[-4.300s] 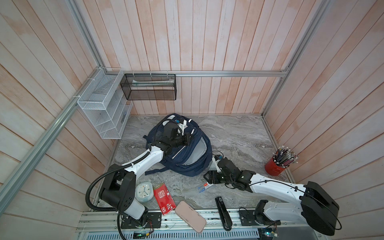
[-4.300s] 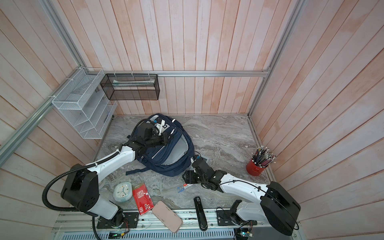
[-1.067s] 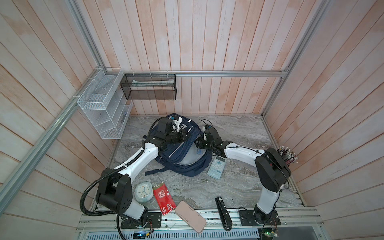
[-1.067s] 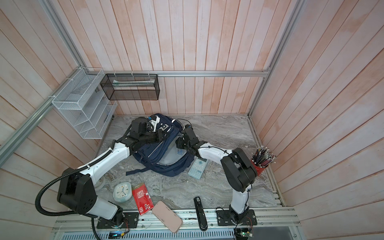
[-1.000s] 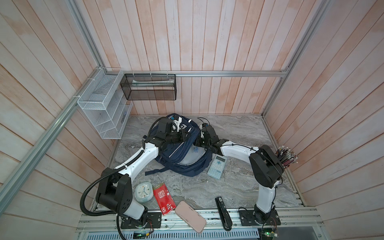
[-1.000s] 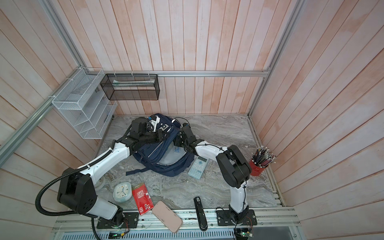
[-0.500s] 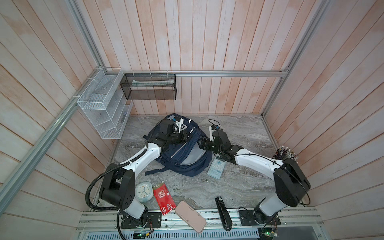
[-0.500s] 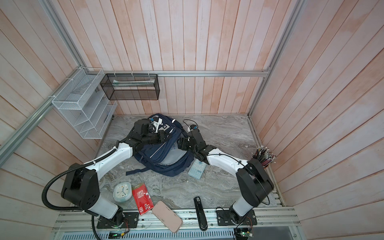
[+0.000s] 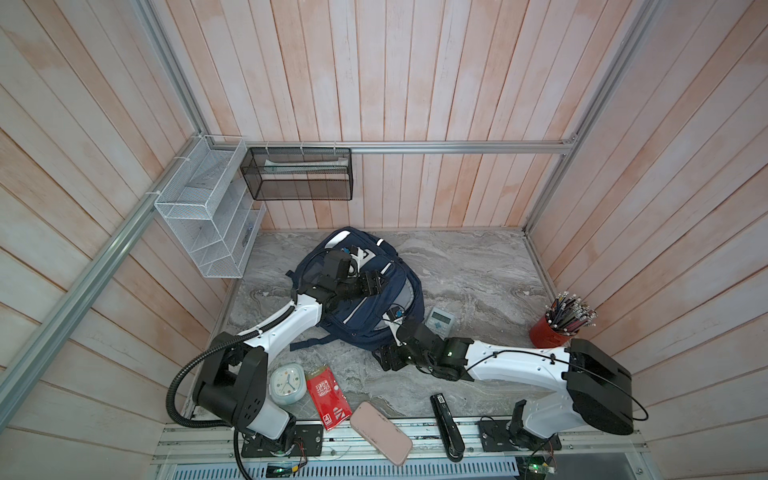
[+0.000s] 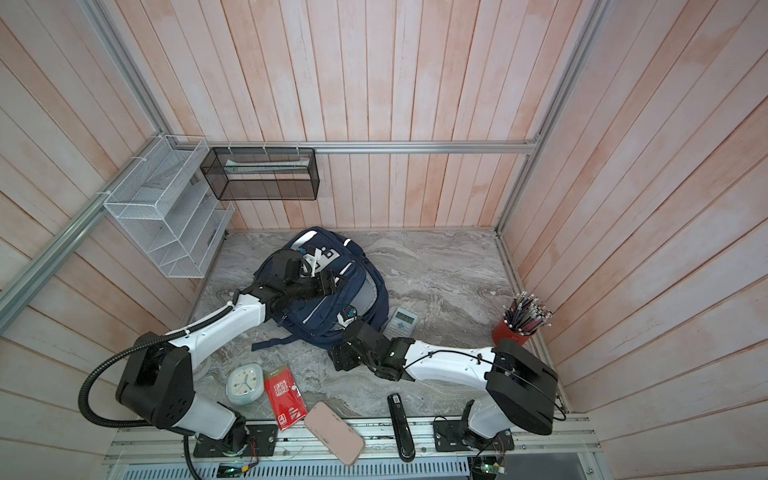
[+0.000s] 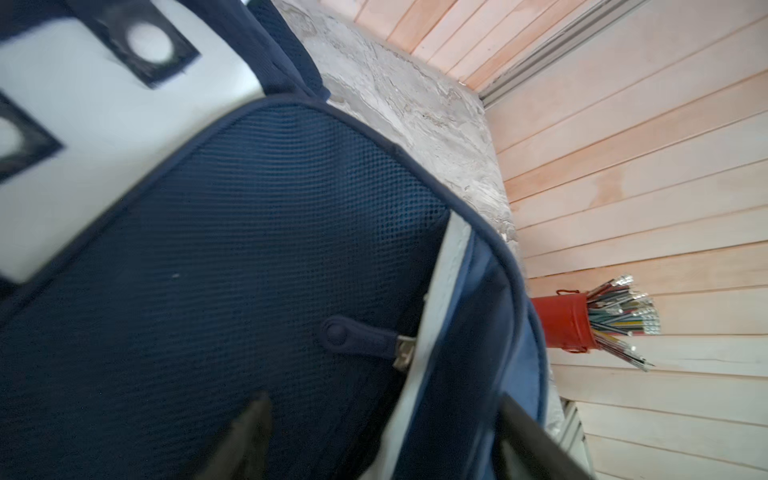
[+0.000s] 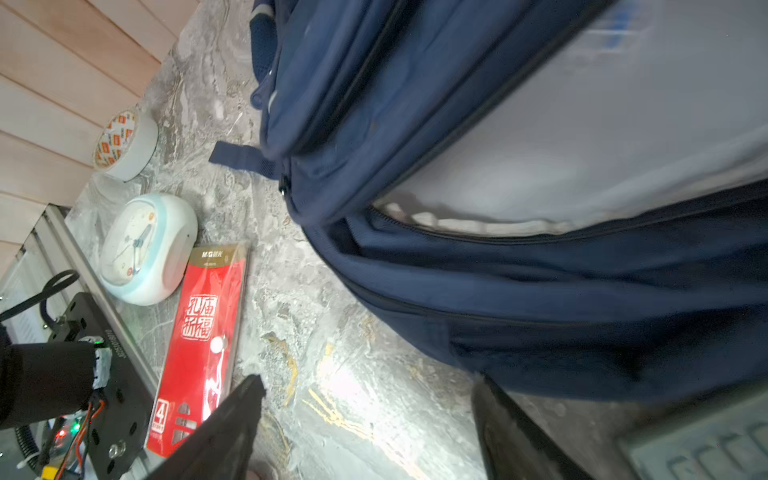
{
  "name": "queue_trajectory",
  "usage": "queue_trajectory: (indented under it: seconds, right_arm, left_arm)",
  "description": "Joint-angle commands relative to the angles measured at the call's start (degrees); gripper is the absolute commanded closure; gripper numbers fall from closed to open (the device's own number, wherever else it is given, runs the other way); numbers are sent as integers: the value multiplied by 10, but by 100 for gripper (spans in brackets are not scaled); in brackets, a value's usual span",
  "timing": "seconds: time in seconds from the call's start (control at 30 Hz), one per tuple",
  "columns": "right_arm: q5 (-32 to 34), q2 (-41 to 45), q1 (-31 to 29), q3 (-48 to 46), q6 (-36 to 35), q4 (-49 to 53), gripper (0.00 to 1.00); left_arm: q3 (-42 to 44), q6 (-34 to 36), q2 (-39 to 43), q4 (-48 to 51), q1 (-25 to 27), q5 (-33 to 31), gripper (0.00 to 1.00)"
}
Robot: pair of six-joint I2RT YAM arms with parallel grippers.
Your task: Pack the student bag
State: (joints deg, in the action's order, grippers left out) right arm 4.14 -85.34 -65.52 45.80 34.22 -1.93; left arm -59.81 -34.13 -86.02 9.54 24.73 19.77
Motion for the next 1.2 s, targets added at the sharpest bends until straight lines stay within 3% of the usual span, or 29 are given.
queue_trajectory:
  seconds: [0.0, 0.2, 0.33, 0.37, 0.4, 0.47, 0.63, 0.73, 0.97, 1.17]
  right_arm:
    - [-27, -26, -24, 9, -18, -55, 18]
    - [-125, -94, -34, 16, -28, -127, 21]
    - [-195, -158, -30, 55, -28, -136, 26]
    - [-209, -176, -26, 71, -26, -127, 28]
    - [-223, -191, -23, 85, -27, -121, 31]
    - [-231, -214, -23, 104, -26, -112, 33]
    - [-230, -241, -16, 121, -17, -92, 42]
    - [-227, -231, 0, 94, 2, -105, 47]
    - [-239, -216, 22, 65, -7, -119, 48]
    - [-245, -211, 24, 54, -9, -127, 47]
  left_arm:
    - [8, 3, 62, 71, -7, -69, 0]
    - [62, -17, 205, 214, -20, -137, 0]
    - [99, -43, 287, 328, -22, -136, 0]
    - [117, -59, 309, 345, -22, -118, 7]
    - [138, -76, 330, 354, -20, -95, 23]
    - [180, -122, 369, 362, 1, -76, 43]
    - [236, -229, 420, 430, 92, -135, 85]
    - [244, -310, 425, 475, 173, -196, 99]
    - [282, -451, 356, 496, 324, -230, 100]
    - [316, -484, 343, 467, 343, -252, 100]
